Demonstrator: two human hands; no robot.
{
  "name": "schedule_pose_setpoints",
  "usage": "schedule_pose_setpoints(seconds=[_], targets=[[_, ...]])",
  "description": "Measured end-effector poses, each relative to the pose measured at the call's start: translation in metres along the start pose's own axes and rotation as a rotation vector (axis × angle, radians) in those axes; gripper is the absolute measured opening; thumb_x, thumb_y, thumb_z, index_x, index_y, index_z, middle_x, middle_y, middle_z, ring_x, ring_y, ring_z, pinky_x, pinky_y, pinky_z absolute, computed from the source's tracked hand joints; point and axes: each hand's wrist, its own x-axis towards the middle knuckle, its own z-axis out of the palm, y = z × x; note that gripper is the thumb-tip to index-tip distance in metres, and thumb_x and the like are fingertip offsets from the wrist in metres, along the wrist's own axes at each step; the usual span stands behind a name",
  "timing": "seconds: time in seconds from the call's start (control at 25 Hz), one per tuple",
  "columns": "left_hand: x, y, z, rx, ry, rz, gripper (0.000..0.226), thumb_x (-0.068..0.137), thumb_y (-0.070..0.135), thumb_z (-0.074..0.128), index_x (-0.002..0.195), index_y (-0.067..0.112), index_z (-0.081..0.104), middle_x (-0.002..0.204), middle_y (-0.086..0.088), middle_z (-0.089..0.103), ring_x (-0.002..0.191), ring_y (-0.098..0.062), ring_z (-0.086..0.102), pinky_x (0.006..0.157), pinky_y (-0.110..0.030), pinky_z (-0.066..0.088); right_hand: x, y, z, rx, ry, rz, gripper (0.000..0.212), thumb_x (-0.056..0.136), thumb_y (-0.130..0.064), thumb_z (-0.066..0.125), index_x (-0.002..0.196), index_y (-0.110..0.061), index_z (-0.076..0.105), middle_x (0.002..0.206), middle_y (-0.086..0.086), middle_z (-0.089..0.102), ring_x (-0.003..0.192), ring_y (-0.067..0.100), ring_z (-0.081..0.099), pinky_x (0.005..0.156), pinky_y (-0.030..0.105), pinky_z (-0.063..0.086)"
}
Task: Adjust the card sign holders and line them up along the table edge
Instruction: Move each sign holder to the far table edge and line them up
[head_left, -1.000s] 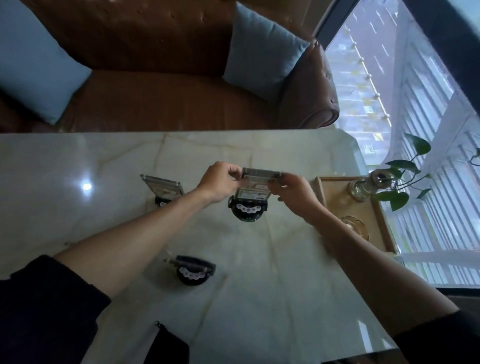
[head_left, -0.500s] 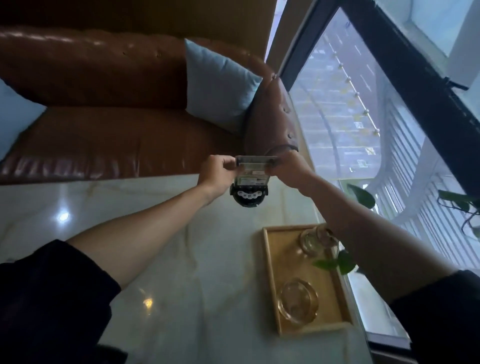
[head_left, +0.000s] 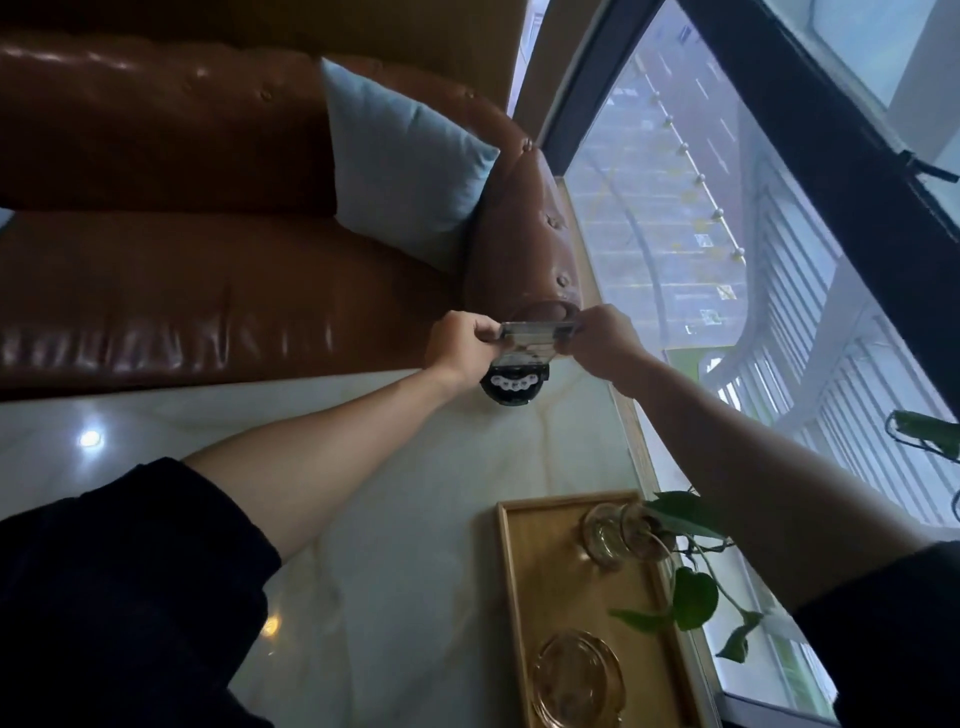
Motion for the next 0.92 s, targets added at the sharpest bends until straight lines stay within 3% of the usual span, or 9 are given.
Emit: schedule_pose_setpoints(seconds=[0.08,0.16,0.36,0.48,0.56,0.68,0.8,0.92], targets=[[0.004,-0.002,0.008,0.008,-0.007,0.000,0.017,0.078,0.031,0.083,0.081,0.014,0.080,0.080,-0.003,0.078,0.072,-0.008,0.065,0.069,-0.026,0.051,0.007,0.010,0.003,-0.017,-0.029,0.015,0.008,0.078,-0.014,0.072,0.084,-0.011,0.076,0.072,0.006,0.061,0.071,0.027,0.060,0.053,0.023,0.044],[0.007,-0.005,0.016,0.000,-0.021,-0.001,0.019,0.078,0.033,0.082,0.081,0.014,0.080,0.078,-0.001,0.077,0.071,-0.005,0.064,0.067,-0.024,0.049,0.011,0.017,0.004,-0.042,-0.047,0.015,0.023,0.081,-0.015,0.070,0.099,-0.002,0.075,0.080,0.014,0.061,0.074,0.027,0.057,0.062,0.034,0.046],[0.009,-0.012,0.028,-0.043,-0.066,-0.017,0.018,0.078,0.033,0.083,0.082,0.016,0.079,0.072,0.008,0.071,0.062,0.002,0.056,0.059,-0.016,0.041,0.012,0.028,0.004,0.025,-0.092,0.028,0.019,0.080,-0.006,0.066,0.094,-0.005,0.078,0.076,0.014,0.061,0.072,0.028,0.057,0.064,0.038,0.048],[0.015,-0.009,0.027,-0.044,-0.121,-0.011,0.018,0.080,0.026,0.081,0.092,0.013,0.079,0.089,-0.002,0.077,0.074,-0.004,0.061,0.075,-0.024,0.051,0.012,0.031,0.006,0.135,-0.092,0.088,0.019,0.079,-0.004,0.064,0.095,-0.004,0.076,0.082,0.017,0.066,0.075,0.029,0.060,0.068,0.044,0.055],[0.016,-0.006,0.022,-0.013,-0.177,-0.011,0.019,0.081,0.020,0.080,0.097,0.012,0.078,0.100,-0.006,0.077,0.087,-0.012,0.067,0.090,-0.032,0.054,0.011,0.033,0.007,0.255,-0.123,0.132,0.020,0.079,-0.002,0.063,0.095,-0.007,0.075,0.081,0.015,0.066,0.073,0.027,0.060,0.065,0.039,0.053],[0.006,0.000,0.007,0.038,-0.212,-0.027,0.041,0.080,0.021,0.080,0.118,0.011,0.071,0.120,-0.006,0.072,0.112,-0.015,0.066,0.103,-0.034,0.048,0.006,0.036,0.007,0.260,-0.145,0.165,0.022,0.079,-0.004,0.066,0.100,-0.002,0.072,0.078,0.011,0.062,0.070,0.025,0.056,0.063,0.036,0.048],[-0.016,0.000,-0.027,0.061,-0.220,-0.047,0.049,0.079,0.030,0.081,0.124,0.013,0.068,0.121,-0.007,0.070,0.113,-0.016,0.064,0.103,-0.034,0.048,-0.007,0.026,0.003,0.191,0.079,0.229,0.027,0.076,-0.023,0.067,0.099,-0.011,0.061,0.090,0.007,0.059,0.068,0.020,0.056,0.057,0.028,0.042],[-0.052,-0.006,-0.082,0.072,-0.224,-0.052,0.046,0.078,0.038,0.080,0.117,0.016,0.070,0.112,-0.005,0.071,0.105,-0.016,0.066,0.096,-0.032,0.052,-0.038,-0.004,0.006,0.154,0.324,0.212,0.044,0.075,-0.036,0.055,0.114,-0.017,0.054,0.111,0.004,0.051,0.098,0.027,0.057,0.071,0.031,0.041]])
